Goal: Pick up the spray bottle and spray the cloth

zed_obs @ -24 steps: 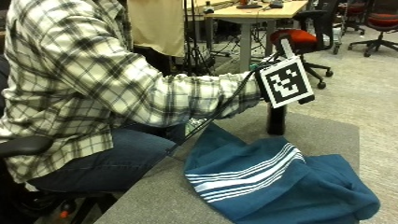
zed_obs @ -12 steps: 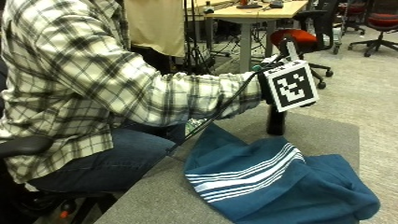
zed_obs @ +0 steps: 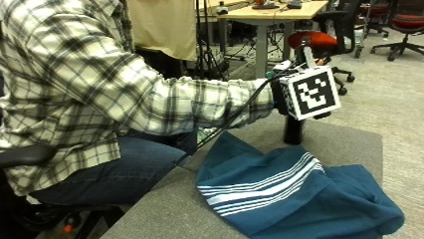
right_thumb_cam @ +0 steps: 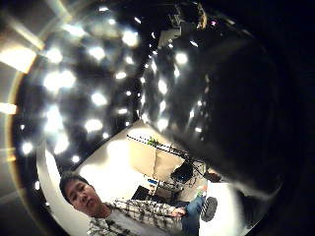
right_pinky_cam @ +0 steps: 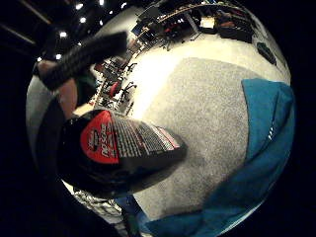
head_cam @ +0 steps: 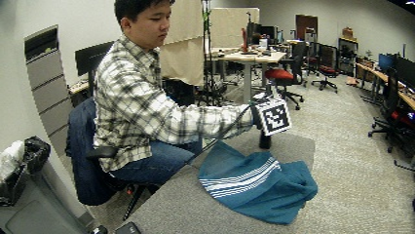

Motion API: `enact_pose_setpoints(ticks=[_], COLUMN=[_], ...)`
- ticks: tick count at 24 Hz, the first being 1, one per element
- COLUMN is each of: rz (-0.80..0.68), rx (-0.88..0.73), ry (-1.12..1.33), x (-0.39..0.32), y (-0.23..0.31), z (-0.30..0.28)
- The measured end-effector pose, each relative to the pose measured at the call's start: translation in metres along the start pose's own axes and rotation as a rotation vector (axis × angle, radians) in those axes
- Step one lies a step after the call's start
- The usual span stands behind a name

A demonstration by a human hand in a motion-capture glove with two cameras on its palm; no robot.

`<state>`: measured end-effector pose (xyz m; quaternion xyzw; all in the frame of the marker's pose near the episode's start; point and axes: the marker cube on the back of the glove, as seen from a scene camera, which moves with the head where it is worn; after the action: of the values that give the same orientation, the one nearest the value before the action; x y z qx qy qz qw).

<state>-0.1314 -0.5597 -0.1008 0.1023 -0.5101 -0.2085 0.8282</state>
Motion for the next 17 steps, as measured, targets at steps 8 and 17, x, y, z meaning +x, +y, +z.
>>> enact_pose_setpoints(ticks=[8, 17], rz=[0.032, 0.044], rx=[-0.062, -0.063], ry=[0.082, 0.374], x=[0.005, 0.005], y=[0.016, 0.073], z=[-0.004, -0.031])
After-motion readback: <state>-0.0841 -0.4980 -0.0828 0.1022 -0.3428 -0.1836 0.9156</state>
